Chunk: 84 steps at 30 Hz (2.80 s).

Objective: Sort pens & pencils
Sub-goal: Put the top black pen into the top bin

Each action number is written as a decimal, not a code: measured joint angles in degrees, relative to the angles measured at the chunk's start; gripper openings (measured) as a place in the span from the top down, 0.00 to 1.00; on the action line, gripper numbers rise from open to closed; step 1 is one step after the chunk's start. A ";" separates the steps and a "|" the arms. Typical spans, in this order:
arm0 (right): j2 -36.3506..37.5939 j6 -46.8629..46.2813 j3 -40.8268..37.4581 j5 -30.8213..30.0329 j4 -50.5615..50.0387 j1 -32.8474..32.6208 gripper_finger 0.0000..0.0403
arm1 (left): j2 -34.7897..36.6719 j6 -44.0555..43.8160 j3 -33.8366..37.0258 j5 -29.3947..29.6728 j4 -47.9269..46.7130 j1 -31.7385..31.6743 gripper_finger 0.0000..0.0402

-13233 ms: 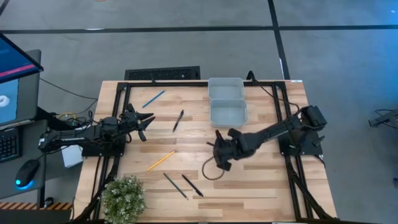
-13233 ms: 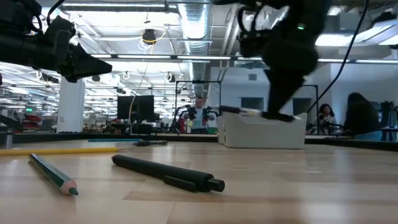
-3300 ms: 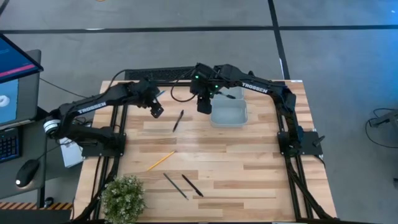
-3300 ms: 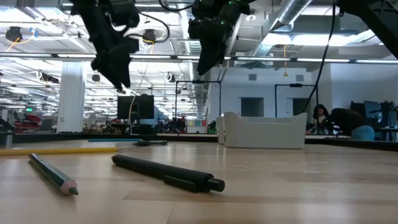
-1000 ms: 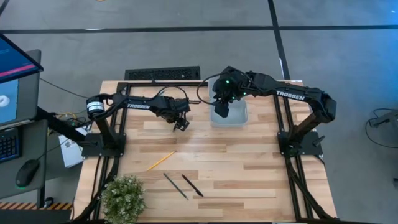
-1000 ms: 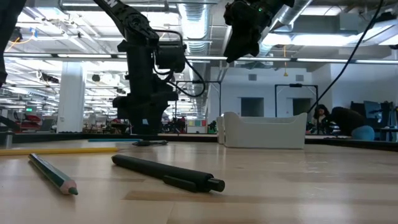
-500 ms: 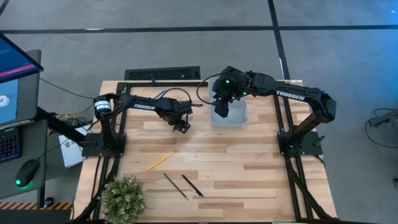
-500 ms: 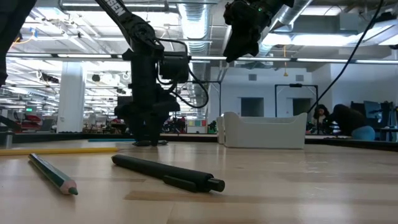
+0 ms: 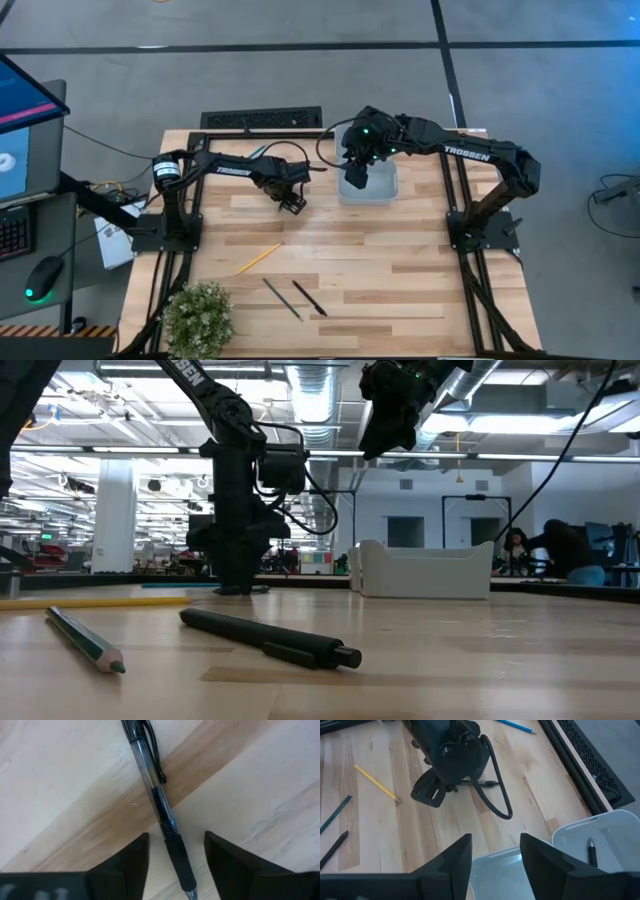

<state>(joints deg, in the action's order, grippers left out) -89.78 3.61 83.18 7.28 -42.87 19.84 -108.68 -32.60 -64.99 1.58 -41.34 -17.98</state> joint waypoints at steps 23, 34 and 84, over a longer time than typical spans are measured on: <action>0.00 1.40 0.00 0.01 -0.04 -0.09 0.53 | 0.00 1.57 0.11 -0.42 0.05 0.11 0.91; 0.00 1.36 0.00 0.03 -0.07 -0.09 0.53 | 1.20 8.96 -1.67 -2.20 -2.15 -1.56 0.91; 17.24 -25.47 0.01 -8.86 23.72 3.17 0.46 | 4.96 31.95 -52.89 -49.31 -7.66 -16.92 0.90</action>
<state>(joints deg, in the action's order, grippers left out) -72.53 -21.86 83.19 -1.58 -19.15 23.00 -103.72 -0.64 -117.89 -47.72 -48.99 -34.89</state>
